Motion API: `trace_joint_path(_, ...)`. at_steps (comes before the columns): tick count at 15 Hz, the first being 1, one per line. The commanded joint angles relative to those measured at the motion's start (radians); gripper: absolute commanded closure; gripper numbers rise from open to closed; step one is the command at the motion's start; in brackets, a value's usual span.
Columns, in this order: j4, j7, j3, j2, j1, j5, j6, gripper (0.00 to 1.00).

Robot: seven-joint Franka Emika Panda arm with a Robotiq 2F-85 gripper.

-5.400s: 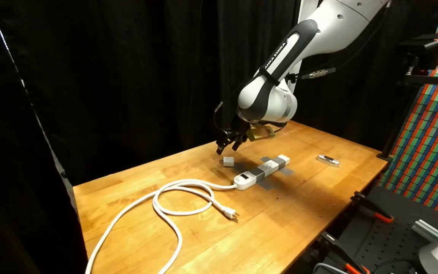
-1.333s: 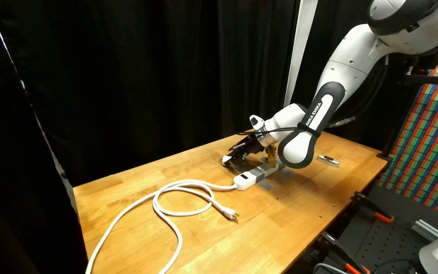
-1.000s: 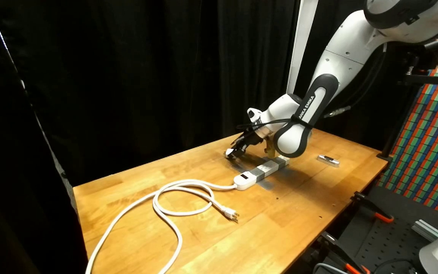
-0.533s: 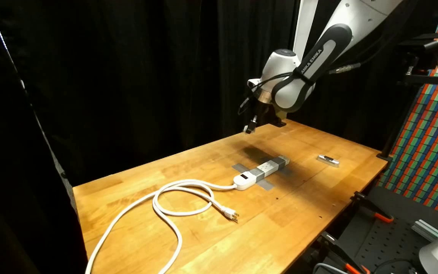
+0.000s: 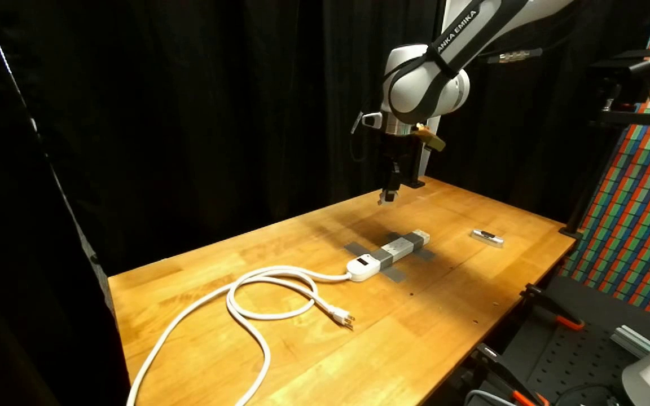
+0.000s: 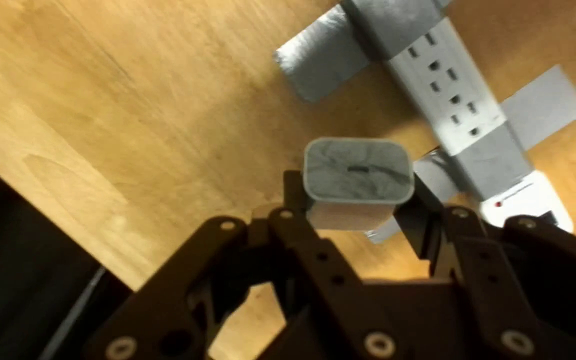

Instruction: Plug the charger head into the adapter

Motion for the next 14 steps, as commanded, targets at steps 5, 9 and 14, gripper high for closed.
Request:
trace_joint_path(5, 0.003, -0.127, -0.157, -0.031, 0.195, -0.120, -0.336, 0.77)
trace_joint_path(9, 0.010, -0.146, -0.194, -0.029, 0.263, -0.266, -0.480, 0.77)
trace_joint_path(14, -0.001, -0.127, -0.194, -0.018, 0.265, -0.243, -0.454, 0.52)
